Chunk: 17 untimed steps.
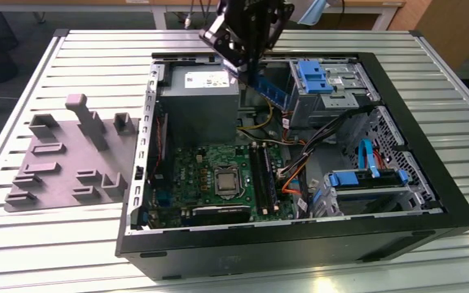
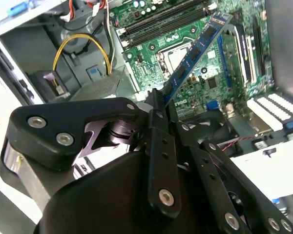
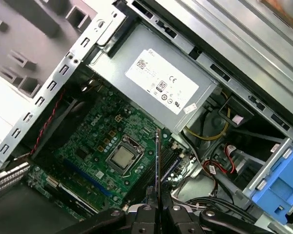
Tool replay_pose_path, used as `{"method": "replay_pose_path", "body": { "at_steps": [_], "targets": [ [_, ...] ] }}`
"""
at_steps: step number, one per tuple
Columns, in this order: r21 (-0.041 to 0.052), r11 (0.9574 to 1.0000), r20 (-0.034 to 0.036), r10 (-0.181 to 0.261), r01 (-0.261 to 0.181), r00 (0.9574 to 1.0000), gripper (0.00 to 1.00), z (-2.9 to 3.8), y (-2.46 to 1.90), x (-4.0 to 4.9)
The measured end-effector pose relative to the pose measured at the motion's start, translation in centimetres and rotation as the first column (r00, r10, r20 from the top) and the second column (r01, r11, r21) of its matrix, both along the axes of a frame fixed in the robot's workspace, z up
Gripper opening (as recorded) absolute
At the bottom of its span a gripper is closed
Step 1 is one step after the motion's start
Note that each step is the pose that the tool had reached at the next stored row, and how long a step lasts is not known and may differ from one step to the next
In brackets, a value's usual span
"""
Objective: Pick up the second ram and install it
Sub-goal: 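Insert the second ram into the second slot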
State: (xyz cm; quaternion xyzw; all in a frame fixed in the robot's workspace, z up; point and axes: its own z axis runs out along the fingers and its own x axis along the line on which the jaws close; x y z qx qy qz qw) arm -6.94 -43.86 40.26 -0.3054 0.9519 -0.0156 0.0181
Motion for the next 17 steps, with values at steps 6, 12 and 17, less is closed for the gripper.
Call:
{"method": "replay_pose_path", "body": {
  "at_steps": [6,12,17],
  "targets": [
    [-0.0007,0.9940,0.0000,-0.109,0.109,0.9940,0.14,-0.09,0.00,0.00],
    [-0.0012,0.9764,0.0002,-0.216,0.216,0.9764,0.14,-0.19,0.00,0.00],
    [-0.0017,0.9528,0.0003,-0.304,0.304,0.9528,0.14,-0.27,0.00,0.00]
  ]
}}
